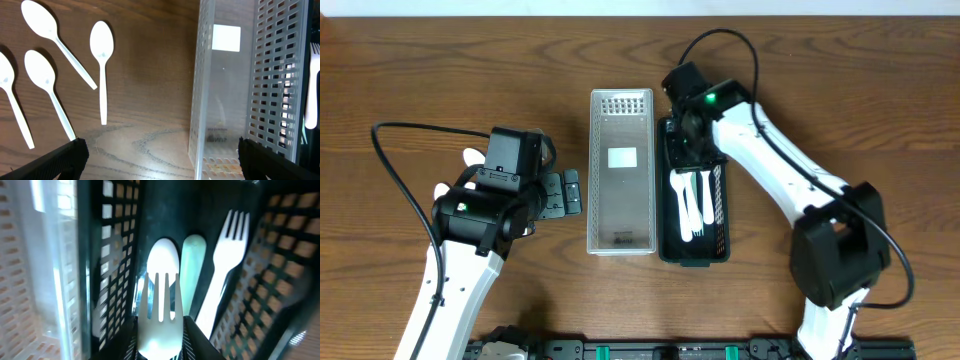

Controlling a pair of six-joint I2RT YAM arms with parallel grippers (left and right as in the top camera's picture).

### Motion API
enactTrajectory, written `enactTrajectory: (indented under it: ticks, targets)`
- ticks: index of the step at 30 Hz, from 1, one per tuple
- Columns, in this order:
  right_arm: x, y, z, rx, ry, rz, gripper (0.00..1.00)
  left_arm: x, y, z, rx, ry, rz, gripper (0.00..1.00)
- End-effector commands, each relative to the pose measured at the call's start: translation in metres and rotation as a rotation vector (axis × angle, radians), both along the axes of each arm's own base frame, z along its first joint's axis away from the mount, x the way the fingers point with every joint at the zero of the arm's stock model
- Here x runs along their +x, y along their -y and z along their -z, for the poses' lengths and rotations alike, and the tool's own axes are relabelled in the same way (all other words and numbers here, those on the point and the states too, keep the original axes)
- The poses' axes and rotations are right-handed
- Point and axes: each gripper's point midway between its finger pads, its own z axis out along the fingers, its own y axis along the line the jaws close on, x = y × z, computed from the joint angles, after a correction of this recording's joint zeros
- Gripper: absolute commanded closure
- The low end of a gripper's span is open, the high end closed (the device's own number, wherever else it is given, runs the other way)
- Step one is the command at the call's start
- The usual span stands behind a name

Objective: Pack container
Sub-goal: 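Carry the fork into the dark green basket and release it, then move the left gripper over a white spoon and grasp it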

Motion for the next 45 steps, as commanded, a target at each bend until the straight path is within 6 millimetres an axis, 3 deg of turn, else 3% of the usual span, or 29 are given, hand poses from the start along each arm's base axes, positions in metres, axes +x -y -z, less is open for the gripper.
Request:
enactTrajectory:
  ticks: [1,2,4,8,11,17,22,23,27,30,33,40,45]
  targets:
    - [-0.002,-0.004,-0.002,0.008,0.002,0.002,0.67,0.002,-0.003,-0.005,0.015,0.015,0.004,0.02]
    - [-0.001,-0.004,-0.002,0.009,0.004,0.003,0.58,0.002,-0.003,-0.005,0.015,0.015,0.004,0.02]
    - [0.0,-0.003,-0.002,0.009,0.004,0.005,0.53,0.002,-0.003,-0.005,0.015,0.015,0.004,0.02]
    - [0.003,-0.002,-0.005,0.012,0.018,-0.02,0.54,0.002,-0.003,-0.005,0.015,0.015,0.004,0.02]
    - [0.011,0.0,-0.018,0.025,0.057,-0.031,0.54,-0.002,-0.004,-0.004,0.019,0.002,0.005,0.02]
    - [0.037,0.017,-0.082,0.044,0.228,-0.035,0.53,-0.004,-0.004,-0.024,0.044,0.001,0.062,0.02]
    - [0.046,0.057,-0.148,0.048,0.343,0.027,0.49,0.025,-0.028,-0.043,0.069,0.019,-0.036,0.02]
    - [0.046,0.073,-0.162,0.049,0.363,0.063,0.47,0.035,-0.039,-0.038,0.071,0.006,-0.077,0.02]
    - [0.043,0.123,-0.19,0.04,0.404,0.177,0.45,0.057,-0.063,-0.002,0.063,-0.095,-0.108,0.02]
    - [0.039,0.155,-0.198,0.026,0.412,0.244,0.45,0.069,-0.074,0.034,0.075,-0.191,-0.091,0.02]
    - [0.035,0.173,-0.199,0.012,0.402,0.283,0.45,0.077,-0.08,0.065,0.083,-0.267,-0.075,0.02]
    - [0.033,0.181,-0.197,0.001,0.389,0.293,0.45,0.084,-0.079,0.124,0.068,-0.398,-0.07,0.02]
    - [0.033,0.181,-0.197,0.001,0.389,0.293,0.46,0.084,-0.073,0.15,0.046,-0.445,-0.015,0.02]
